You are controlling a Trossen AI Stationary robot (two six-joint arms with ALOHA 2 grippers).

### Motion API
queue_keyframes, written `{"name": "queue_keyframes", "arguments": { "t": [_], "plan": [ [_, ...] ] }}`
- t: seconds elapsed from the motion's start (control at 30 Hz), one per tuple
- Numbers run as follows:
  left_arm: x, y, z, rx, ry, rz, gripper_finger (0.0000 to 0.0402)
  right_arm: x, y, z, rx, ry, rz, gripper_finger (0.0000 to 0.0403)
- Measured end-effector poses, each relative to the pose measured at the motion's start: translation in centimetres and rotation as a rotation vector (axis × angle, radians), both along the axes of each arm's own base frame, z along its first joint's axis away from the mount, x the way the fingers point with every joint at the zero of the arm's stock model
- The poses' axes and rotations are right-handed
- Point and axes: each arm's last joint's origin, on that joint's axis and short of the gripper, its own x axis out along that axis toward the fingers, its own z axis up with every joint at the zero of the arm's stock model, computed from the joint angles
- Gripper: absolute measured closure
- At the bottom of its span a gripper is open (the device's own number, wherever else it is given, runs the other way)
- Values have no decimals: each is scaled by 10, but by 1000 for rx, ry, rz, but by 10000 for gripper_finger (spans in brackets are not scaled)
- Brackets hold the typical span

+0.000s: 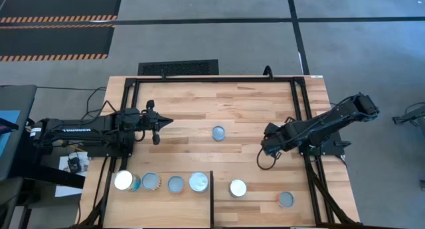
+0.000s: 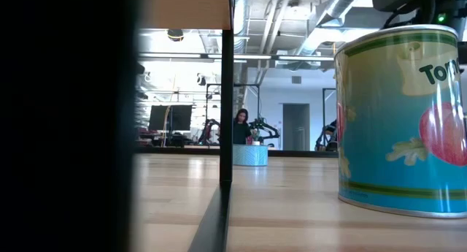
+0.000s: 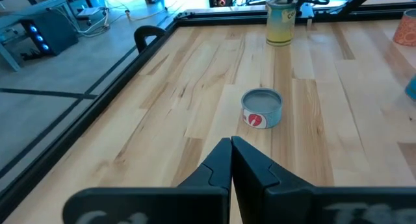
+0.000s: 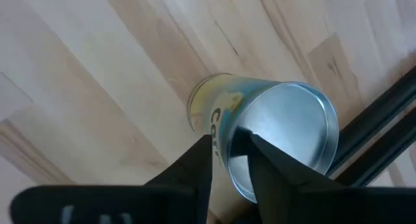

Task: Pick and place cans onto a shelf
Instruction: Put the canned carrots on the shelf

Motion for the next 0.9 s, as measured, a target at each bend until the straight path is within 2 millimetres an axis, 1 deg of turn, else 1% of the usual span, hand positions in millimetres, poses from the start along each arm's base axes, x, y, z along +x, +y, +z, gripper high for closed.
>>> {"name": "queue_keyframes", "arguments": {
  "t": [0.13, 0.27, 0.3, 0.4, 0.5, 0.63, 0.77, 0.9],
  "plan": [
    [0, 0, 0, 0, 3, 0, 401, -1, -4, -1, 12, -5, 10, 321],
    [0, 0, 0, 4, 5, -1, 401, 1, -3, 0, 22, -25, 53, 381],
    [0, 0, 0, 8, 5, -2, 402, 3, -2, 2, 30, -41, 58, 390],
    [0, 0, 0, 14, 7, -4, 401, 12, 1, 8, 68, -95, 76, 390],
    [0, 0, 0, 14, 7, -4, 401, 23, 8, 23, 116, -192, 108, 394],
    [0, 0, 0, 14, 8, -3, 401, 37, 22, 48, 150, -301, 170, 398],
    [0, 0, 0, 14, 9, -3, 401, 51, 44, 72, 157, -302, 236, 399],
    [0, 0, -1, 14, 13, -3, 401, 70, 76, 99, 155, -254, 308, 400]
  ]
}}
